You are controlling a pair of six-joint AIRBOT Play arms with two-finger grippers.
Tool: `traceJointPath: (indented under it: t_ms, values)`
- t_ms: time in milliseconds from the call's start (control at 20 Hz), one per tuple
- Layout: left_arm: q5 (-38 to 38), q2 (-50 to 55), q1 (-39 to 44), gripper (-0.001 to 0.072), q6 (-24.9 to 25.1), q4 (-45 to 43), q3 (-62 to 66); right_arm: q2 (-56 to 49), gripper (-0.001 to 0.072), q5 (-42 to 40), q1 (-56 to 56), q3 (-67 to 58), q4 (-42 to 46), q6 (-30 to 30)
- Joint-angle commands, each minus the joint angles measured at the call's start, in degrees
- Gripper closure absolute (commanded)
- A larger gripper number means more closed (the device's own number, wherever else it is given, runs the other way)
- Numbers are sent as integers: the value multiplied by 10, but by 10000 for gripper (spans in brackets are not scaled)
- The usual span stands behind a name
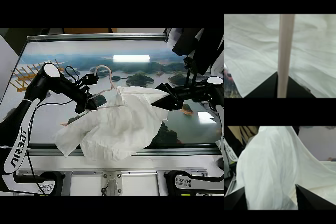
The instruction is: Fold the clothes and pants, and hang the long-sleeved shirts on hangers.
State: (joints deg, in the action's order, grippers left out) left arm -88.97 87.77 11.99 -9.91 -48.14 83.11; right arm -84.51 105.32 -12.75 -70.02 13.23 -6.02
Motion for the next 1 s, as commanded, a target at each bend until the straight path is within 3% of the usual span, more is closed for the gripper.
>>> traceJointPath:
  t_ms: [0,150,200,250,350,950]
  values:
    - [0,0,0,694,0,1,1,0,104,1,0,0,0,-2]
    - [0,0,0,694,0,1,1,0,107,1,0,0,0,-2]
    - [0,0,0,694,0,1,1,0,137,1,0,0,0,-2]
    - [0,0,0,694,0,1,1,0,247,2,0,0,0,-2]
    - [1,0,0,694,0,1,1,0,693,2,0,0,0,-2]
    - [0,0,0,694,0,1,1,0,699,0,0,0,0,-1]
